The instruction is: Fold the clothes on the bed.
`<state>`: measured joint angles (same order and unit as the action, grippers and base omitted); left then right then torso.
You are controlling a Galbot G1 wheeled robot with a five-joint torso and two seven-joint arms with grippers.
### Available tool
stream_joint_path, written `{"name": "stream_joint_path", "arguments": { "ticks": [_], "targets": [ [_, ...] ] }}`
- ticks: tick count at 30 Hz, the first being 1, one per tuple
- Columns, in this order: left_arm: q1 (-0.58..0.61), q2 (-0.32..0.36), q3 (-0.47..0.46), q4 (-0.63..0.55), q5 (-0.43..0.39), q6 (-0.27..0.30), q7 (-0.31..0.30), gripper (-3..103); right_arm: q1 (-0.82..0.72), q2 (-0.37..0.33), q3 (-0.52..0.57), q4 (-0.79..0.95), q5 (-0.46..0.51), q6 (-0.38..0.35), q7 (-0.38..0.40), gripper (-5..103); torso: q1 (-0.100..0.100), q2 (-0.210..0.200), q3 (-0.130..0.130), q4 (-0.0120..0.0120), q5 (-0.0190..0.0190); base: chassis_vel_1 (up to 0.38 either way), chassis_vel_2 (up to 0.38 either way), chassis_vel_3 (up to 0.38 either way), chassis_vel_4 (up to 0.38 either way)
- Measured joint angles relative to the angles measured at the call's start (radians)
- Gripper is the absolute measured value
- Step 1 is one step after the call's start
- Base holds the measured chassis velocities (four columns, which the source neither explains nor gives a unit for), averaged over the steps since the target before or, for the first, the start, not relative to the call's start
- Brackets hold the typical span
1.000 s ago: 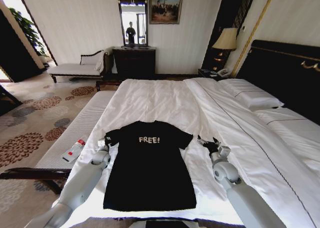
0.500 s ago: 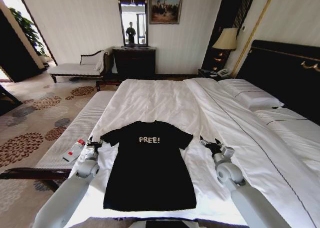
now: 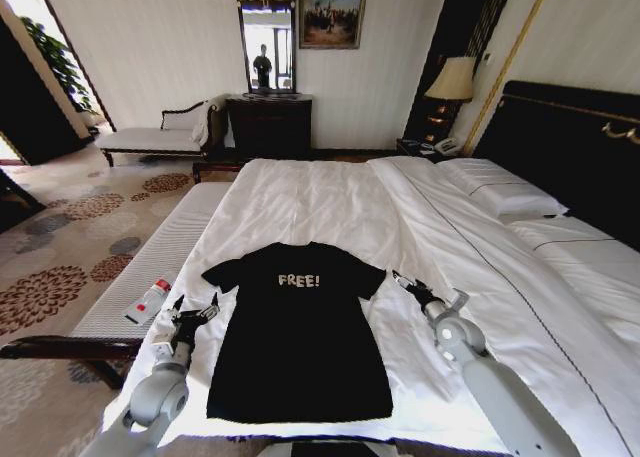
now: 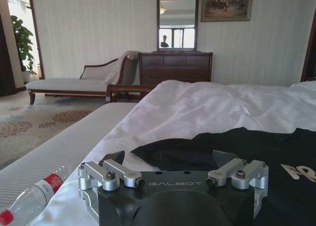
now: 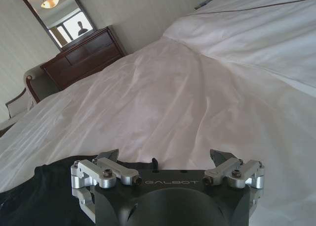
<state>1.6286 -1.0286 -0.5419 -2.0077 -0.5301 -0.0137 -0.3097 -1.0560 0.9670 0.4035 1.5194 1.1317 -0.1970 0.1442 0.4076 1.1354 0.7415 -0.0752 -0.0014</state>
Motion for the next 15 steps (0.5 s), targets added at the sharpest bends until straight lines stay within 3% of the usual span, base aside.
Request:
{"name": "stream_joint_path", "arguments": {
  "ticks": [15],
  "targets": [
    [0.129,-0.091,-0.045,-0.059,0.056,-0.018,0.019,99,0.144,0.031,-0.098,-0.137,0.103,-0.027,-0.077,100,0.000,0.000,0.000,-0.0006,-0.0003,0.000,0.000,0.000,0.000]
  ]
}}
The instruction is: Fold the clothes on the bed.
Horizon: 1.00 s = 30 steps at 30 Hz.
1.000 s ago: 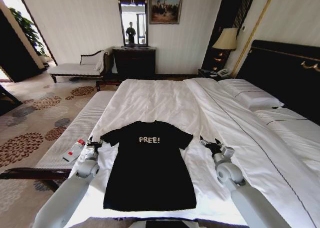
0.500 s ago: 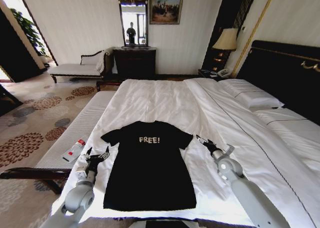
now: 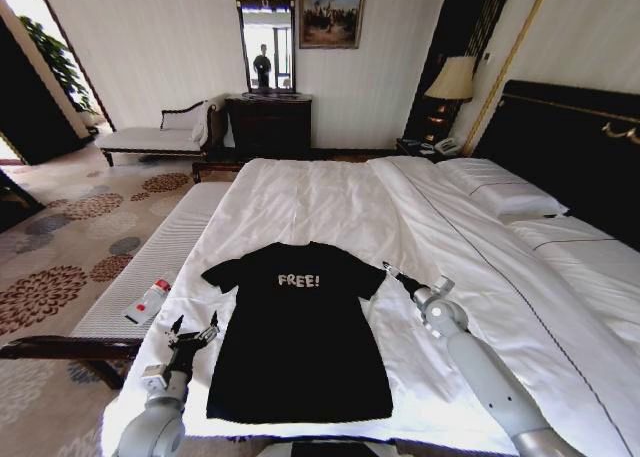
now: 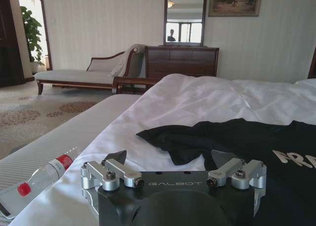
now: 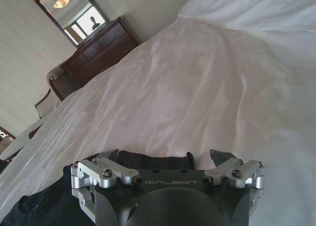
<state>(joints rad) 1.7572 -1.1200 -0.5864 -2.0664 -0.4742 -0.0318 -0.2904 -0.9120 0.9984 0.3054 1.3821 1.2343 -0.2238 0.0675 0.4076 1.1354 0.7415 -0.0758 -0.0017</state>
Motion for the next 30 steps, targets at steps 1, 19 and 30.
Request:
{"name": "stream_joint_path", "arguments": {
  "ticks": [1,19,30],
  "targets": [
    [0.003,-0.003,-0.005,0.001,0.002,-0.001,0.000,99,0.007,0.003,-0.008,-0.008,0.001,0.000,-0.002,100,0.000,0.000,0.000,0.0001,-0.0001,0.000,0.000,0.000,0.000],
    [-0.012,-0.032,-0.022,0.005,-0.002,-0.005,0.000,99,0.092,0.041,-0.083,-0.144,0.011,-0.016,0.021,100,0.000,0.000,0.000,-0.0001,-0.0002,0.000,0.000,0.000,0.000],
    [-0.016,-0.029,-0.027,-0.005,-0.020,-0.002,-0.004,99,0.122,0.066,-0.106,-0.195,0.001,-0.019,0.039,60,0.000,0.000,0.000,0.0001,-0.0001,0.000,0.000,0.000,0.000]
  ]
}}
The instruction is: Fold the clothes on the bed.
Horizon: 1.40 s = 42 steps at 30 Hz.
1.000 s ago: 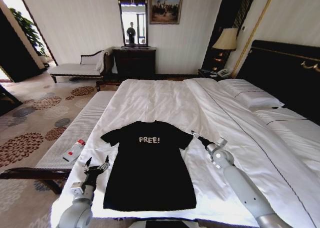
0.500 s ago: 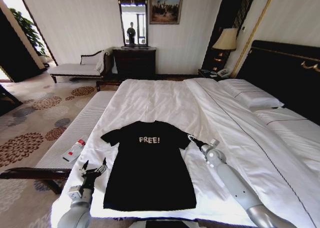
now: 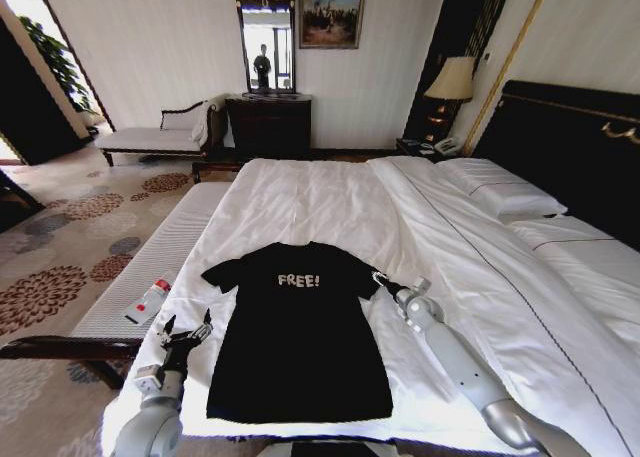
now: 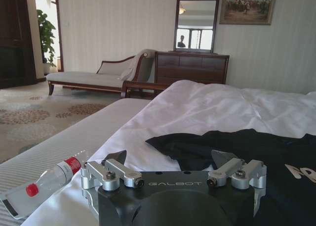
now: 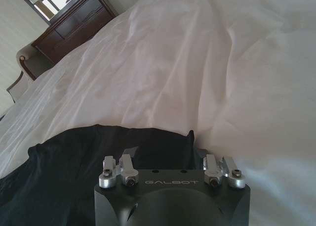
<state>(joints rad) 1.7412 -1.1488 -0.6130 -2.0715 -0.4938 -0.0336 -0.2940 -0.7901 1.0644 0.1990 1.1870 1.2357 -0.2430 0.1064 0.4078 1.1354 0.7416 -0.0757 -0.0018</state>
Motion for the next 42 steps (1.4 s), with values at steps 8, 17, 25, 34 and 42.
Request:
{"name": "stream_joint_path", "arguments": {
  "ticks": [8,17,25,34,42],
  "targets": [
    [-0.001,-0.003,0.008,0.002,0.000,0.000,0.000,99,-0.011,0.007,0.010,0.003,0.000,0.000,0.005,33,0.000,0.000,0.000,-0.0003,0.0001,0.000,0.000,0.000,0.000],
    [0.000,-0.004,0.009,0.000,-0.005,0.000,-0.001,100,-0.006,0.010,0.019,0.014,0.007,-0.007,0.015,2,0.000,0.000,0.000,0.0000,0.0001,0.000,0.000,0.000,0.000],
    [0.004,-0.006,0.007,-0.009,-0.005,-0.002,-0.001,100,-0.040,-0.002,0.040,0.061,0.006,-0.007,0.028,0,0.000,0.000,0.000,0.0001,0.0003,0.000,0.000,0.000,0.000],
    [0.000,-0.048,0.026,-0.026,0.005,-0.012,0.006,103,-0.111,-0.064,0.042,0.239,-0.133,0.030,0.038,0,0.000,0.000,0.000,-0.0002,0.0001,0.000,0.000,0.000,0.000],
    [0.014,-0.054,0.027,-0.045,0.017,-0.018,0.007,99,-0.093,-0.077,-0.056,0.371,-0.188,0.023,0.060,0,0.000,0.000,0.000,0.0000,-0.0001,0.000,0.000,0.000,0.000]
  ]
}}
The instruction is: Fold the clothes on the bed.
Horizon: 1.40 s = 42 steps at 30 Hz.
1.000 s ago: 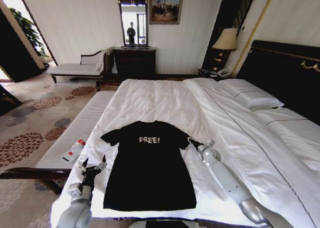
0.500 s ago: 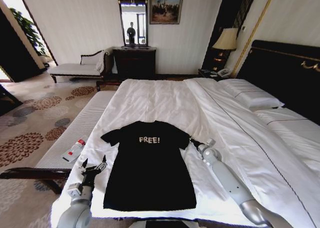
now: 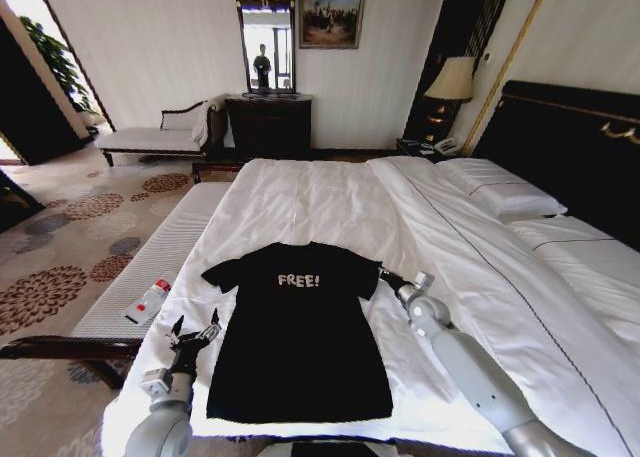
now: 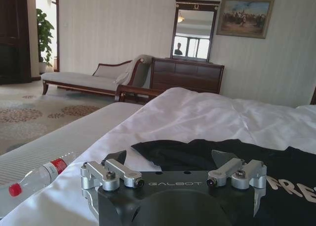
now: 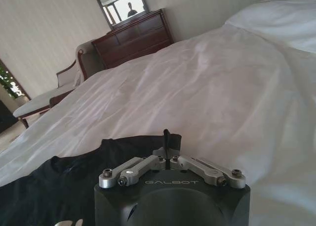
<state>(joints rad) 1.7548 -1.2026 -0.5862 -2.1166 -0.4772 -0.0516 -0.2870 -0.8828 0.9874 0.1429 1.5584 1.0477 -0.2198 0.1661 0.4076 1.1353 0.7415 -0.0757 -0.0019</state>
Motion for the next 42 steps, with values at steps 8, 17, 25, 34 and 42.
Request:
{"name": "stream_joint_path", "arguments": {
  "ticks": [8,17,25,34,42],
  "targets": [
    [0.030,-0.018,-0.029,-0.020,0.001,-0.005,0.000,99,0.055,0.053,-0.121,0.021,-0.069,-0.001,0.014,0,0.000,0.000,0.000,0.0002,0.0001,0.000,0.000,0.000,0.000],
    [0.052,-0.028,-0.038,-0.031,0.010,-0.016,0.007,99,0.096,0.148,-0.194,-0.032,-0.110,0.010,0.023,0,0.000,0.000,0.000,0.0001,0.0000,0.000,0.000,0.000,0.000],
    [0.049,-0.028,-0.042,-0.034,0.011,-0.011,0.000,99,0.115,0.189,-0.226,-0.087,-0.129,0.016,0.018,0,0.000,0.000,0.000,-0.0001,0.0000,0.000,0.000,0.000,0.000],
    [0.058,-0.047,-0.052,-0.032,0.026,-0.006,-0.007,100,0.115,0.189,-0.249,-0.107,-0.159,0.018,-0.011,8,0.000,0.000,0.000,0.0000,0.0002,0.000,0.000,0.000,0.000],
    [0.068,-0.059,-0.060,-0.038,0.032,0.006,-0.011,100,0.107,0.183,-0.257,-0.095,-0.180,0.018,-0.024,36,0.000,0.000,0.000,0.0000,0.0001,0.000,0.000,0.000,0.000]
  ]
}}
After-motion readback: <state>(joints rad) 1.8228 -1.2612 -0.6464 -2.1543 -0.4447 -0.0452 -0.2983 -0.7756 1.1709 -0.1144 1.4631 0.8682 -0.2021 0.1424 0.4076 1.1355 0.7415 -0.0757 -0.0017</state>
